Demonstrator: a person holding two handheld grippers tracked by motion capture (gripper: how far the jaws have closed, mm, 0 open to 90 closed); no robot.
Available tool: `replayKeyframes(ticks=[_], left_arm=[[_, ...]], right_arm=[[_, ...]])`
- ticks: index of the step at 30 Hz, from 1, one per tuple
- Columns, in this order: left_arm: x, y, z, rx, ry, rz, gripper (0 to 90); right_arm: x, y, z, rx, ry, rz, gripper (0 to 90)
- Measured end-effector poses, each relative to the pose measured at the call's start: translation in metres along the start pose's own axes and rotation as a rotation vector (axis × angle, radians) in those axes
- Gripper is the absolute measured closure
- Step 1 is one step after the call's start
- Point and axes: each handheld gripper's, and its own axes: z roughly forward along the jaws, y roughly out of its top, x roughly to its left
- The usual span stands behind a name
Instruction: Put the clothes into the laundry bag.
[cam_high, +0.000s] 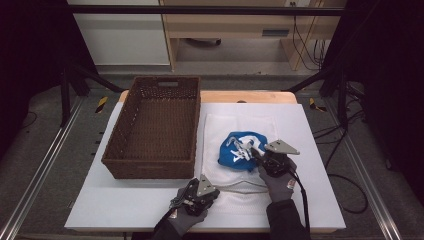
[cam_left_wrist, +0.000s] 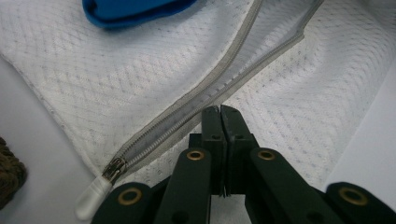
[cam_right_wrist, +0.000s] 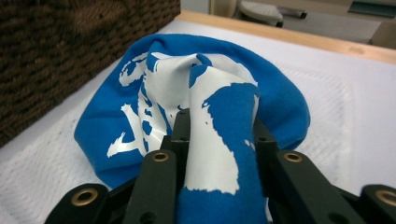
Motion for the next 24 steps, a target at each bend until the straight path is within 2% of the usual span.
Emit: replayKeyframes(ticks=[5, 6, 7, 12, 14, 15, 17, 20, 21, 22, 24], left_arm=[[0.000, 0.000, 0.000, -0.002, 0.000, -0.001, 88.7], [0.000, 0.000, 0.000, -0.003, 0.000, -0.001, 88.7], [0.000, 0.000, 0.000, -0.003, 0.000, -0.002, 88.7], [0.000, 0.000, 0.000, -0.003, 0.000, -0.001, 88.7], [0.000, 0.000, 0.000, -0.003, 0.001, -0.001, 88.7], [0.000, 0.000, 0.000, -0.003, 0.001, -0.001, 88.7], [0.000, 0.000, 0.000, -0.004, 0.000, -0.002, 88.7], [0.000, -0.001, 0.000, -0.005, 0.001, -0.002, 88.7], [0.000, -0.001, 0.000, -0.005, 0.001, -0.001, 88.7], [0.000, -0.001, 0.000, -0.005, 0.001, -0.001, 88.7], [0.000, -0.001, 0.000, -0.005, 0.001, -0.002, 88.7]], right_arm=[[-0.013, 0.011, -0.017, -0.049, -0.032, 0.010, 70.8], [-0.019, 0.015, -0.026, -0.068, -0.054, 0.013, 70.8], [-0.019, 0.015, -0.026, -0.068, -0.054, 0.013, 70.8], [-0.043, 0.017, -0.049, -0.098, -0.108, 0.021, 70.7], [-0.052, 0.012, -0.054, -0.085, -0.130, 0.025, 70.6], [-0.052, 0.012, -0.054, -0.085, -0.130, 0.025, 70.6], [-0.062, 0.000, -0.054, -0.046, -0.160, 0.025, 70.3], [-0.069, -0.010, -0.051, -0.020, -0.177, 0.032, 69.8], [-0.073, -0.021, -0.046, 0.010, -0.188, 0.043, 69.1], [-0.073, -0.021, -0.046, 0.010, -0.188, 0.043, 69.1], [-0.076, -0.031, -0.040, 0.047, -0.198, 0.047, 68.2]])
